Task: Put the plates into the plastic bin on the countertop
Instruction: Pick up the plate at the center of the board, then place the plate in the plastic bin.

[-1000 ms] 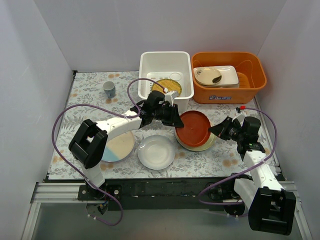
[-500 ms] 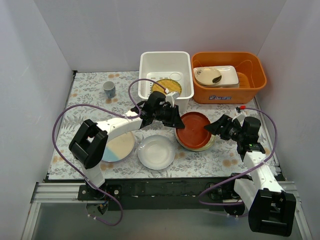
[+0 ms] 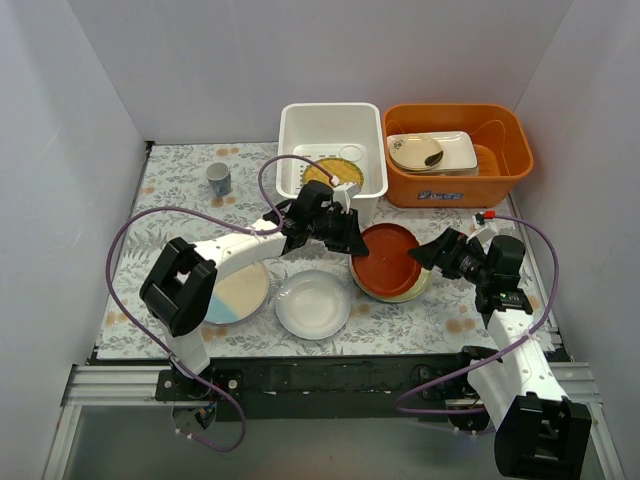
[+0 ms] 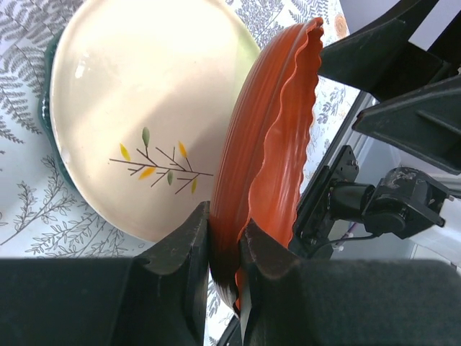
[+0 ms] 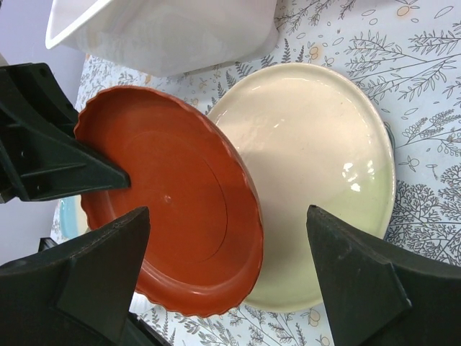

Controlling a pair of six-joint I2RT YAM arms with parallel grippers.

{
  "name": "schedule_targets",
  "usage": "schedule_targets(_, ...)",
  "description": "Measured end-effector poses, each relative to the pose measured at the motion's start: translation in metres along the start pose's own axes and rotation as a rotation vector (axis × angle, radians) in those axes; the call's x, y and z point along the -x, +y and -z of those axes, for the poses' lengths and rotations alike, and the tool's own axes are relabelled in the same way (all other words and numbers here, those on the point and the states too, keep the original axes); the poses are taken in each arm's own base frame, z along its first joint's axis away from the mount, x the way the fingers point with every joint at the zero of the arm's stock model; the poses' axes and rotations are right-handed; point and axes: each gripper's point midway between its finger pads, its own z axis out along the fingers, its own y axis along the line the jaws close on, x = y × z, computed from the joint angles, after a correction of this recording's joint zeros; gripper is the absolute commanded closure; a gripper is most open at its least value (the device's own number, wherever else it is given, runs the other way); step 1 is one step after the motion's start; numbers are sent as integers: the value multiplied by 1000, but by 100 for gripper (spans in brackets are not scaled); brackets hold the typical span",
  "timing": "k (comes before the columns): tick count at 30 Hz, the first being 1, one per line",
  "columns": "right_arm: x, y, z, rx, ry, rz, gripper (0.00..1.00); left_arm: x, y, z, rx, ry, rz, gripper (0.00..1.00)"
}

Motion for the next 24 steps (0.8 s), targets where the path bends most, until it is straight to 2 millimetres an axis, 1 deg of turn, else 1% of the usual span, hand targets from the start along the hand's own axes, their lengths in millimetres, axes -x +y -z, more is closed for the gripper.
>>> schedule_targets(14, -2, 2, 4, -2, 2, 5, 3, 34, -6, 3, 50, -68, -61, 99)
schedule_targets(24, -4, 3, 6, -1, 6, 10, 2, 81, -26, 11, 68, -167, -129, 98)
